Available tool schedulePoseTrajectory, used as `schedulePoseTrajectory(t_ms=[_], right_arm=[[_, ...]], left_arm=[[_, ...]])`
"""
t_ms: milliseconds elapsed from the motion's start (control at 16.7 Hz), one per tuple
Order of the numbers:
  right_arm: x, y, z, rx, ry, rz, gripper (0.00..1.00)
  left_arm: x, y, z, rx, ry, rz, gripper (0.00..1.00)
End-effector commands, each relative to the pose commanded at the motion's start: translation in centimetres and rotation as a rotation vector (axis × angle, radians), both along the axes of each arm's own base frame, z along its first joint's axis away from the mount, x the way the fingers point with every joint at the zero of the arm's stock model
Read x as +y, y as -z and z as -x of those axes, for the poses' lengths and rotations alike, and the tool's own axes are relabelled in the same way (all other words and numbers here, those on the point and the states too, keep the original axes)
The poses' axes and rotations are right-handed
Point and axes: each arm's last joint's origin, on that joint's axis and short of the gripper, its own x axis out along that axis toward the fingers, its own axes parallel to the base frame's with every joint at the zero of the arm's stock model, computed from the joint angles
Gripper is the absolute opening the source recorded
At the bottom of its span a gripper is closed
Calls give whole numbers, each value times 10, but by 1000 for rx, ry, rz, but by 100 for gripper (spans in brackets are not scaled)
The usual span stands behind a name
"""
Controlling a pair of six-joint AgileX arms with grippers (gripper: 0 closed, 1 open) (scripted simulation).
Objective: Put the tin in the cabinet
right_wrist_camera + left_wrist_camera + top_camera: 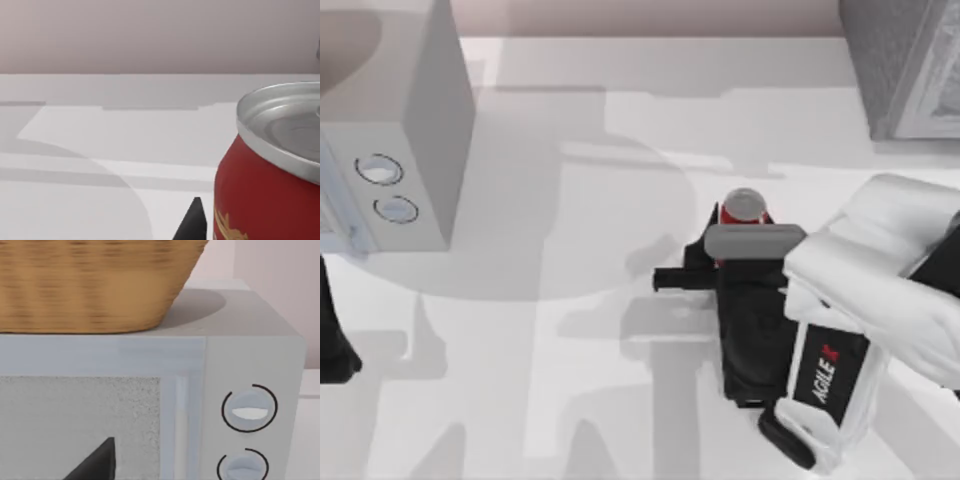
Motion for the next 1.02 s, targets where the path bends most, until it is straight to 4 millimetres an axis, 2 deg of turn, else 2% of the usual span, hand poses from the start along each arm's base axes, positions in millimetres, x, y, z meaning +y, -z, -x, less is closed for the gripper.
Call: schedulePoseTrajectory(t_ms=[180, 240, 780, 1020], right_arm=[[0, 0, 0, 0, 0, 0, 2], [0, 0, 0, 0, 0, 0, 0], [1, 0, 1, 1, -3, -1, 0], [4, -22, -4, -3, -6, -6, 0]], left_arm=[[0, 0, 0, 0, 0, 0, 100], [0, 0, 0, 0, 0, 0, 100], [0, 0, 0, 0, 0, 0, 100], [0, 0, 0, 0, 0, 0, 100]])
